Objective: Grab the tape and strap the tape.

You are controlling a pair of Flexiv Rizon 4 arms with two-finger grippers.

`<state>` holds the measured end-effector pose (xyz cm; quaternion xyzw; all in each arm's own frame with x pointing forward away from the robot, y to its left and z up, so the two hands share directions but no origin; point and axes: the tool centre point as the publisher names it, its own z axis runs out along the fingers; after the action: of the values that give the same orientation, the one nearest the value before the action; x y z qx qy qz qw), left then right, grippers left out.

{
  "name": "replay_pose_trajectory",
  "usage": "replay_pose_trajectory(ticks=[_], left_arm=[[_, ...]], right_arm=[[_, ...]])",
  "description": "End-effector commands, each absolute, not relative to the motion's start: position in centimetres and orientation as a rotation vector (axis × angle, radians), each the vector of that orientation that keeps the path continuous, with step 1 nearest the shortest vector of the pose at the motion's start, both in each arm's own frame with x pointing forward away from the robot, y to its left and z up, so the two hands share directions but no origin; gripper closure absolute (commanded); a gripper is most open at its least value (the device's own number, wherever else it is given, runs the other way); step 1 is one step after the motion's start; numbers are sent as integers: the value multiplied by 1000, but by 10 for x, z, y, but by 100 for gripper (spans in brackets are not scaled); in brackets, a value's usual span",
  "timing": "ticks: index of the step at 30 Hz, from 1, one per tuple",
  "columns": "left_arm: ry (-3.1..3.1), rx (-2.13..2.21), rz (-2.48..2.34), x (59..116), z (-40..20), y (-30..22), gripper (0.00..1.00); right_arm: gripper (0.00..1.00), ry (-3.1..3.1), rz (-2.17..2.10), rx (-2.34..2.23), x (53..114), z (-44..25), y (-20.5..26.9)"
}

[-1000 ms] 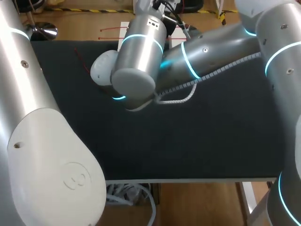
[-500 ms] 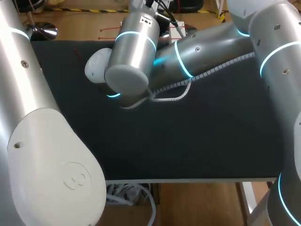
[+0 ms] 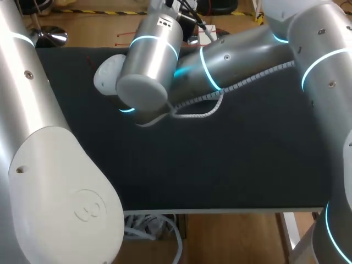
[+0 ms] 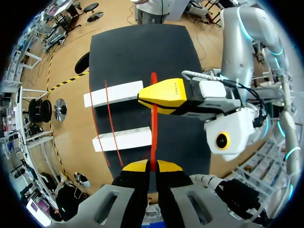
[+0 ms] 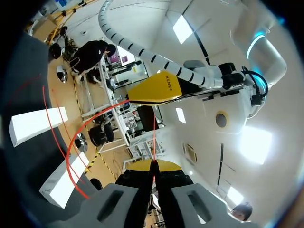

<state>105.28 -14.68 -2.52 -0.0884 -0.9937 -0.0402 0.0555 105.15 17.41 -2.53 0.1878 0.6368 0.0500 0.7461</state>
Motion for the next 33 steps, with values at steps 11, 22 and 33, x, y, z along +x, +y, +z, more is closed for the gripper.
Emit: replay_pose_trajectory(ticks=[11,22,33], left_arm=[[-3010,-268,-131,1055,-23,-148,100],[-3010,-268,-131,1055,-23,-148,100],[-3010,-268,-131,1055,-23,-148,100]], right_arm=[[100,1435,102,406,1058,-28,185],[100,1454,139,381,1059,-28,196],[100,1464,139,376,1058,-30,197]])
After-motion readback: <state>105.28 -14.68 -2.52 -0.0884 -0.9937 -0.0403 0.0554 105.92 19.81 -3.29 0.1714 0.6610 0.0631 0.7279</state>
